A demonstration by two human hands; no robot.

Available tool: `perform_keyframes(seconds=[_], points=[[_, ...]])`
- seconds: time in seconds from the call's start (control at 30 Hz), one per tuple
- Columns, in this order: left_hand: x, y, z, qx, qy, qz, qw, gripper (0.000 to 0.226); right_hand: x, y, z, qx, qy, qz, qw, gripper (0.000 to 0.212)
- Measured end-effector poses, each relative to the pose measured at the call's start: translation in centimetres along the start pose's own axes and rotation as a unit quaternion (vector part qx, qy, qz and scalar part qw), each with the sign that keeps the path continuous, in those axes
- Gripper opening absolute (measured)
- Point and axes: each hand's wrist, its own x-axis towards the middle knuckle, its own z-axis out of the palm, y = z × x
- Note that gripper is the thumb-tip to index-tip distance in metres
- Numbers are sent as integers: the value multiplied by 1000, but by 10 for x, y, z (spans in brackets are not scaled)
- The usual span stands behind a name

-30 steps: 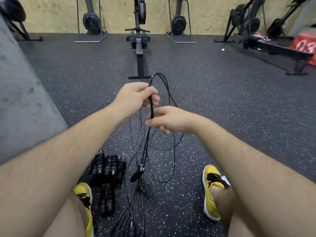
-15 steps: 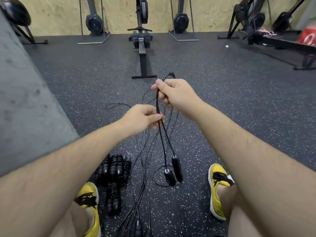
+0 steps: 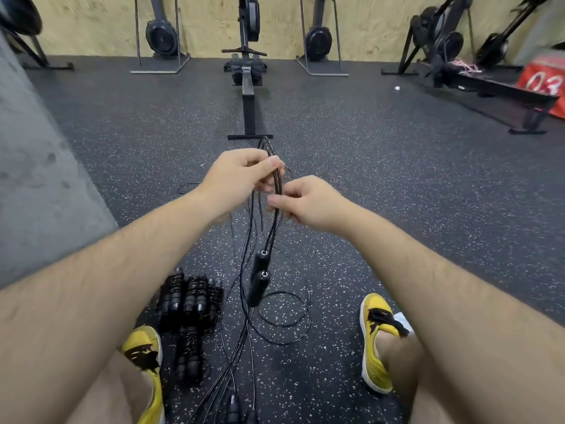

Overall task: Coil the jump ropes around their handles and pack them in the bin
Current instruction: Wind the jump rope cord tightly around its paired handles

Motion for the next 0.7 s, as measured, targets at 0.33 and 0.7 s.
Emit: perform_keyframes(seconds=[0.33, 0.7], points=[[-31, -44, 7, 160, -89, -82, 980, 16, 24, -16, -3, 152, 117, -28, 981, 32], [-22, -20, 14, 123, -49, -28, 991, 22, 24, -2, -13, 124, 120, -52, 984, 36]])
